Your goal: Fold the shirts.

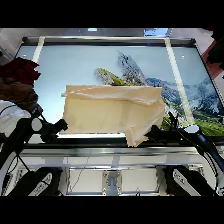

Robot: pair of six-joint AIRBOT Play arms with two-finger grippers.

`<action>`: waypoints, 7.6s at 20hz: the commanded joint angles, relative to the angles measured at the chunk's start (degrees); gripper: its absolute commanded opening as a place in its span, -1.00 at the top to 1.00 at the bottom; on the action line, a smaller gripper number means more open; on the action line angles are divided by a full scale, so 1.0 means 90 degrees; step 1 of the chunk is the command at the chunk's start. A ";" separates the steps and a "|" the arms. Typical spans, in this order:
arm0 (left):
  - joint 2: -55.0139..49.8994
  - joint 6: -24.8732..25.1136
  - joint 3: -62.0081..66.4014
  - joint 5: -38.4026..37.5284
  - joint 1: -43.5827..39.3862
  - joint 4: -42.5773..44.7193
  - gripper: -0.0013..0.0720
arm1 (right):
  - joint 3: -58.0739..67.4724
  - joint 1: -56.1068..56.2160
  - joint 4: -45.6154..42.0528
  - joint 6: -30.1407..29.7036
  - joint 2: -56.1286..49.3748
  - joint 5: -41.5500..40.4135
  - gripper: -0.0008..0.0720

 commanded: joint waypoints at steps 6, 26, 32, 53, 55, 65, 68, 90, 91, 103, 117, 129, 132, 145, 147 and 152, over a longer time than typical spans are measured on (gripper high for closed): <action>-0.0002 -0.0682 -0.0219 0.0816 0.0000 0.0010 -0.74 | 0.0007 -0.0002 0.0012 -0.0126 0.0005 0.0070 0.89; 0.0112 0.0267 0.0345 0.0755 0.0000 -0.0316 0.94 | 0.0641 -0.0015 -0.0262 0.0333 0.0692 0.1005 0.89; 0.1166 0.0935 0.1137 0.0095 0.0000 -0.0158 0.93 | 0.1222 -0.0015 -0.1362 0.1484 0.1953 0.1819 0.89; -0.0299 0.1943 0.2628 0.0605 0.0000 0.0826 0.95 | 0.3524 -0.0012 -0.1443 0.1044 0.0231 0.0840 0.90; -0.1124 0.2142 0.3118 0.0865 0.0000 0.0891 0.94 | 0.3993 -0.0012 -0.1445 0.0865 -0.0469 0.0493 0.90; -0.4357 0.2436 0.5387 0.1379 -0.0012 0.0886 0.94 | 0.5498 0.0282 -0.1479 0.0515 -0.3572 -0.1217 0.90; -0.4716 0.2436 0.5387 0.1537 -0.0015 0.0845 0.94 | 0.5498 0.0372 -0.1571 0.0515 -0.4029 -0.1438 0.90; -0.3718 0.4214 0.6550 0.1931 -0.0335 -0.0153 -0.55 | 0.5892 -0.1530 -0.2042 -0.0017 -0.3427 0.1178 -0.58; -0.3718 0.4702 0.6550 0.1960 -0.0508 -0.0180 -0.55 | 0.5833 -0.1613 -0.1843 -0.0148 -0.3602 0.1226 -0.59; -0.3832 0.6829 0.6543 0.1974 -0.1909 -0.0155 -0.55 | 0.5773 -0.1559 -0.0546 -0.1304 -0.5156 0.1103 -0.83; -0.4357 0.6715 0.6543 0.1702 -0.1911 -0.0236 0.88 | 0.5775 -0.0559 0.1005 -0.1472 -0.5486 0.1610 0.43; -0.6023 0.5467 0.6545 0.0471 -0.2334 -0.1015 0.94 | 0.5843 -0.0554 0.2251 -0.1185 -0.4012 0.2526 0.89; -0.6101 0.5571 0.6545 0.0903 -0.2917 -0.1010 0.94 | 0.6419 -0.0425 0.1613 -0.0697 -0.3803 0.2715 0.89; -0.6152 0.5025 0.7269 0.0962 -0.3327 -0.0600 0.94 | 0.8242 0.0889 -0.0141 0.0636 -0.3735 0.2800 0.89; -0.5875 0.4949 0.7883 0.0321 -0.3106 0.0386 0.94 | 0.8476 0.1127 -0.0192 0.0828 -0.3735 0.2664 0.89; -0.4534 0.4214 0.8476 -0.0542 -0.2118 0.2506 0.94 | 0.8852 0.2115 -0.0418 0.1460 -0.3813 0.1399 0.90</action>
